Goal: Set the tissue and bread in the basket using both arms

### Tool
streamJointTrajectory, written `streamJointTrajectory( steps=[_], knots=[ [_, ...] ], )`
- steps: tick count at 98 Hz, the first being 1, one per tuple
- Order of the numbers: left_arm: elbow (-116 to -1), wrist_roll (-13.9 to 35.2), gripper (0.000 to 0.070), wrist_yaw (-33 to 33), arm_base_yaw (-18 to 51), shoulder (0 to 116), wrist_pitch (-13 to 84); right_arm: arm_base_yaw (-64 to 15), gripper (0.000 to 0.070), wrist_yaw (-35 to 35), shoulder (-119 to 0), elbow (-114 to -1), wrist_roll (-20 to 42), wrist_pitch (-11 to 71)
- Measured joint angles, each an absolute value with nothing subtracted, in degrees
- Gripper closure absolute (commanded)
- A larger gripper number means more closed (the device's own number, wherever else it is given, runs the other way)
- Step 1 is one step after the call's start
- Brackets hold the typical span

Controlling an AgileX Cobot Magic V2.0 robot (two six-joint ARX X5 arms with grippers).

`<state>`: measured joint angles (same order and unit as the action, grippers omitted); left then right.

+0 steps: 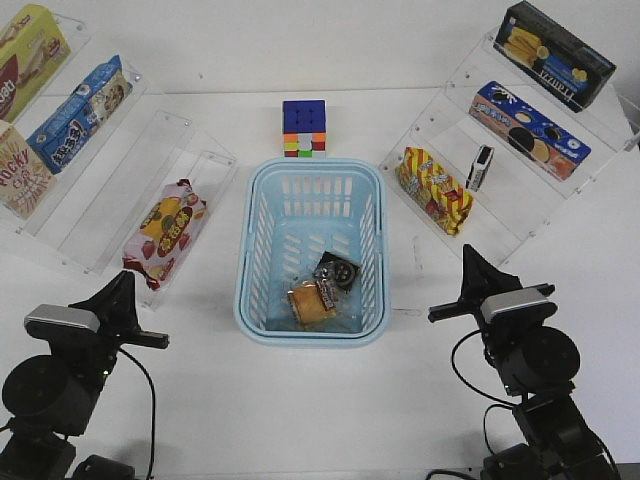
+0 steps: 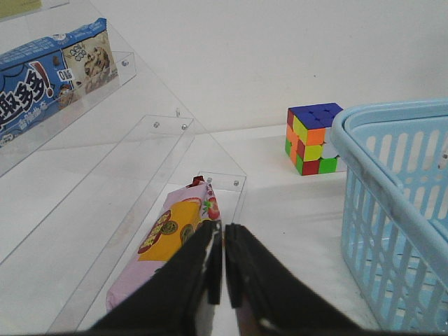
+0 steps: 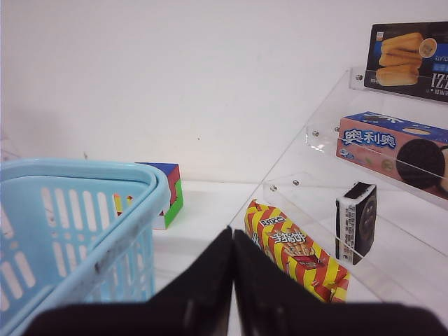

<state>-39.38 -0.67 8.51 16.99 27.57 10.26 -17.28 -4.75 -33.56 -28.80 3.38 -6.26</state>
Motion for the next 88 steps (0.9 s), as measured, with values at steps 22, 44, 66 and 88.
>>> streamJointTrajectory(
  steps=[22, 44, 66, 88],
  knots=[
    [-36.6, -0.7, 0.0699, 8.8, 14.7, 23.1, 5.1, -17.3, 0.0700, -4.8, -33.6, -28.8, 3.4, -6.3],
    [-16.7, -0.6, 0.0699, 5.7, 7.6, 12.4, -3.2, -17.3, 0.0700, -4.8, -33.6, -28.8, 3.4, -6.3],
    [-2.0, -0.5, 0.0699, 0.0, 4.3, 0.6, -3.7, -17.3, 0.0700, -4.8, -33.5, -28.8, 3.4, -6.6],
    [-2.0, -0.5, 0.0699, 0.0, 4.3, 0.3, -3.6, -17.3, 0.0700, -4.7, -33.5, -28.8, 3.4, -6.6]
  ],
)
